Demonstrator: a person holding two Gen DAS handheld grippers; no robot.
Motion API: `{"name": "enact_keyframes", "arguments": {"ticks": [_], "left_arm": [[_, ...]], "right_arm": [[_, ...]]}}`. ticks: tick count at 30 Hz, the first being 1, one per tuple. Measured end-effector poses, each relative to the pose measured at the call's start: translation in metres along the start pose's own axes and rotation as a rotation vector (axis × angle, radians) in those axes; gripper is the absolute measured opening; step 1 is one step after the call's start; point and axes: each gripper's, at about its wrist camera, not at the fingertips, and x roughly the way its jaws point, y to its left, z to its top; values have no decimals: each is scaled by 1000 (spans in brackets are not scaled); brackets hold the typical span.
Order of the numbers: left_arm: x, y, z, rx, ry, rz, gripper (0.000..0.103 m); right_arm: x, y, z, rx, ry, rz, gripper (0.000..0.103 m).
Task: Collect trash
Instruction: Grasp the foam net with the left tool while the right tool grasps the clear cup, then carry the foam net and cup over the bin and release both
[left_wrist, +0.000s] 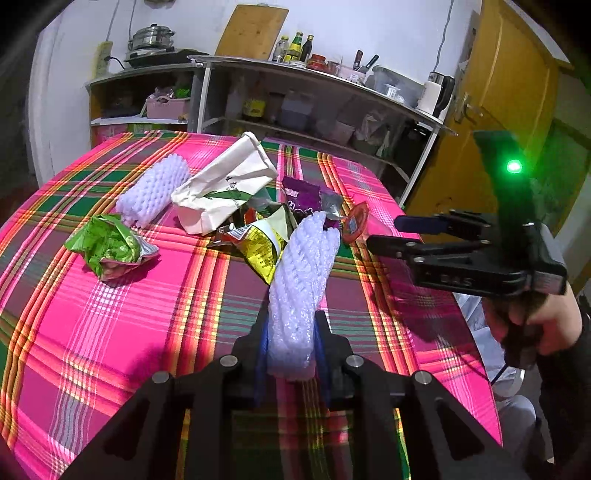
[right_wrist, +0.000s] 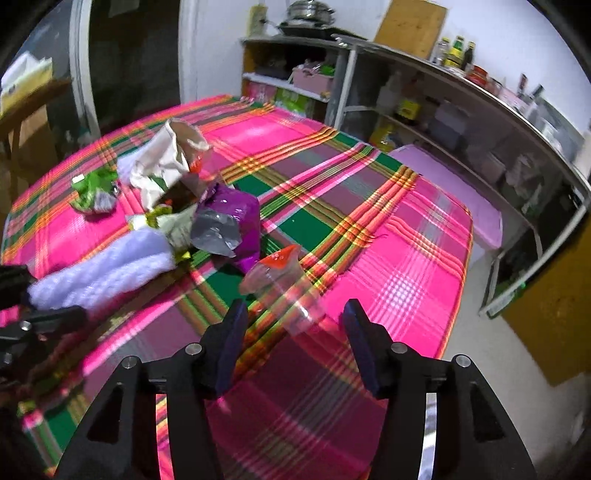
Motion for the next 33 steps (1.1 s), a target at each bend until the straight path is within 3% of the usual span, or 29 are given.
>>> {"name": "enact_keyframes", "arguments": {"ticks": [7,9,18,26,33], "left_arm": [[3,6,-1,-21,3,-12,23],[4,8,0,-25,3,-13,23],[-2,5,-1,-23,-9,-7,23],[-22,-21,-4,9,-38,-29,23],[-37,-61,-10,70,-66,-64,23]], "right_arm": [[20,0,7,-38,43,50,54],[19,-1,6,-11,40,87,30],[-16,3,-11,103,-25,85,30],[-79,2,-63,284,-111,78,30],[-133,-2,-112,387,-163,22,30]]}}
